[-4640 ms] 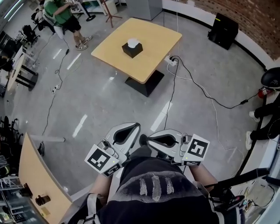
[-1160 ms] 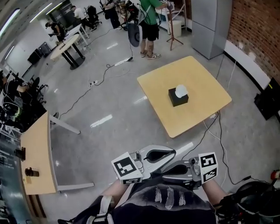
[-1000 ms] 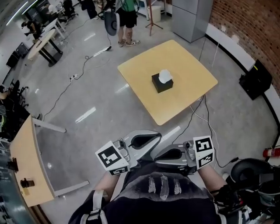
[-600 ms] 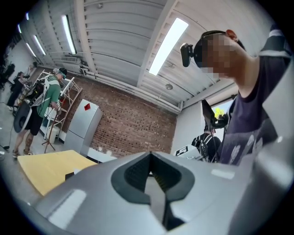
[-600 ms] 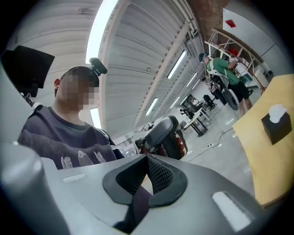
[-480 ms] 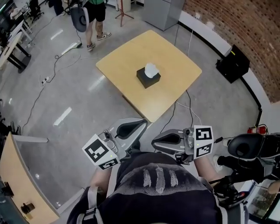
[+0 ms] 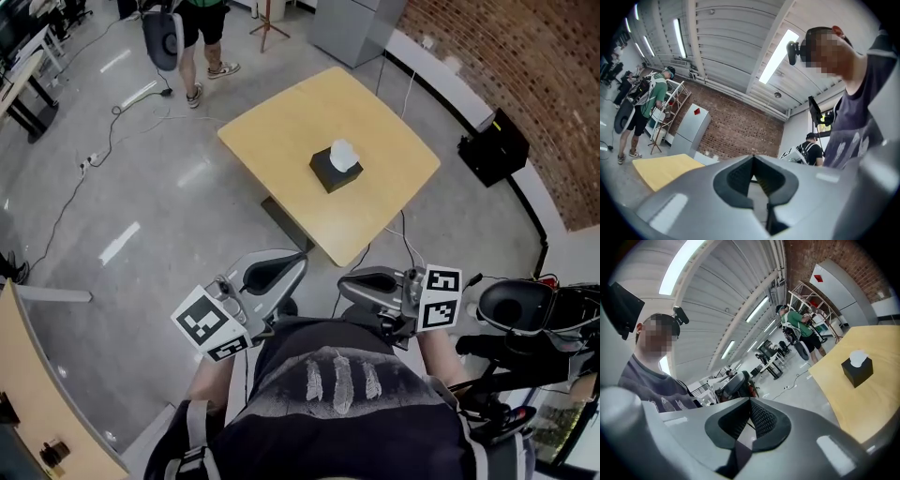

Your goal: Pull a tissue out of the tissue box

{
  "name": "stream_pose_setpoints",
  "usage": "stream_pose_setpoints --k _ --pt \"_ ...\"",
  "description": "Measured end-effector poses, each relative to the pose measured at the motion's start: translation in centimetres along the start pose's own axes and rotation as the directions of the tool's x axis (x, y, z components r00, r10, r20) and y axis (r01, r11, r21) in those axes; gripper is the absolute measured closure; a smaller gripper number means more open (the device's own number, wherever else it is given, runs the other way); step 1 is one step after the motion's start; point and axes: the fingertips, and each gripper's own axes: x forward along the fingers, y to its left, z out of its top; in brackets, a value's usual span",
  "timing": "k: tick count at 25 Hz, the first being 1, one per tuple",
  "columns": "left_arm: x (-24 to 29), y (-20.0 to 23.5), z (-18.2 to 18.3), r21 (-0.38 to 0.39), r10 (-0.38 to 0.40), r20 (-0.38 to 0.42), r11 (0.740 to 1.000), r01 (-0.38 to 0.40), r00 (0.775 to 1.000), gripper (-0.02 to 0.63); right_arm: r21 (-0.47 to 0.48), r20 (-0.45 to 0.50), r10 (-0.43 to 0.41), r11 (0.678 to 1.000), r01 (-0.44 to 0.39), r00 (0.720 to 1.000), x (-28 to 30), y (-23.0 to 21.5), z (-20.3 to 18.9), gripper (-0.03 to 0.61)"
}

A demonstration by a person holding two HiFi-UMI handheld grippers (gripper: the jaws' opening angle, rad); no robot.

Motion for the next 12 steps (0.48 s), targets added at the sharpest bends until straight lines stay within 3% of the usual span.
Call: stream_pose_setpoints --k 12 --pt "0.8 2.3 -1.0 -0.022 -0.035 -0.064 0.999 0.033 0.997 0.612 -0.007 -0.003 -0.106 0.994 0.106 0.994 0.6 -1.5 -0.2 0.578"
